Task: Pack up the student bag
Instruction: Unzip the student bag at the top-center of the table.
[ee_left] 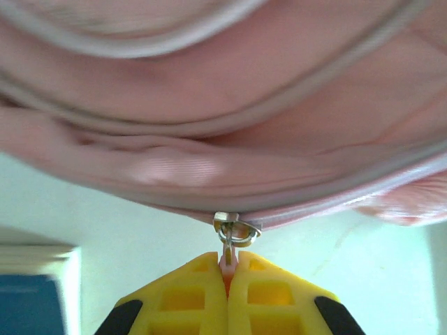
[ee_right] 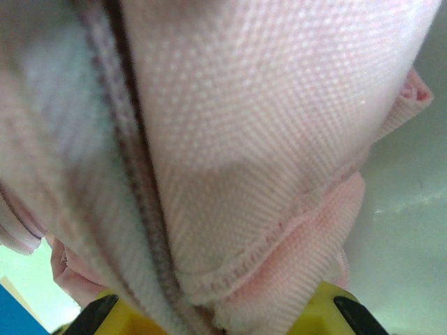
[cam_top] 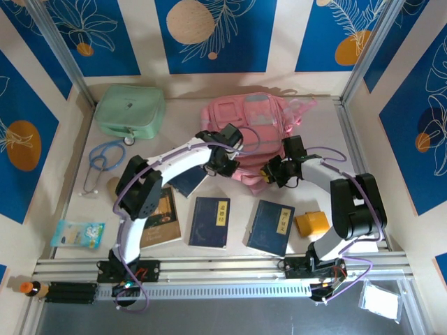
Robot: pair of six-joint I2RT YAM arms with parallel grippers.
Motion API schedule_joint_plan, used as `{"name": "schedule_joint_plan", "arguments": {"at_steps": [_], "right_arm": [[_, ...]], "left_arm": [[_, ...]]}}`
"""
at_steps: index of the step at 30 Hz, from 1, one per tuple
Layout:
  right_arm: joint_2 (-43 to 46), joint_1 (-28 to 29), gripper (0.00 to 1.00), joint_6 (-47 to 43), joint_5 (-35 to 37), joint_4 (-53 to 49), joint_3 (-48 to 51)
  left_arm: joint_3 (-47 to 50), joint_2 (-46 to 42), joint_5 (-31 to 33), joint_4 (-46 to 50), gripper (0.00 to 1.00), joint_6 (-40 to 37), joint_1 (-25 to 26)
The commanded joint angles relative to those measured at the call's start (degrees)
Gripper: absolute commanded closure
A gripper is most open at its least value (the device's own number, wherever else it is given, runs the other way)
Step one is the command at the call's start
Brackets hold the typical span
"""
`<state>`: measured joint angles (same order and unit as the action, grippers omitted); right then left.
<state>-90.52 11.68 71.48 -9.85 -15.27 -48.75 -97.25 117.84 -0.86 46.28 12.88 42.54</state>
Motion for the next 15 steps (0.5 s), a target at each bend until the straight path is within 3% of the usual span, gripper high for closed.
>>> {"name": "schedule_joint_plan", "arguments": {"at_steps": [1, 11, 15], "right_arm": [[2.78, -0.52, 0.93, -3.80, 3.83, -2.94, -1.56], [8.01, -1.33, 0.93, -8.62, 1.79, -5.46, -2.54], [9.26, -1.41, 0.93, -9.08, 1.21, -5.26, -2.63]], "left_arm": [[1.62, -3.29, 4.73, 2.74, 1.00, -1.28, -3.61], [-1.25, 0.37, 6.09, -1.88, 1.00, -2.43, -11.46], [-3.46, 2.65, 9.44, -4.67, 1.00, -0.90, -13.95]]}}
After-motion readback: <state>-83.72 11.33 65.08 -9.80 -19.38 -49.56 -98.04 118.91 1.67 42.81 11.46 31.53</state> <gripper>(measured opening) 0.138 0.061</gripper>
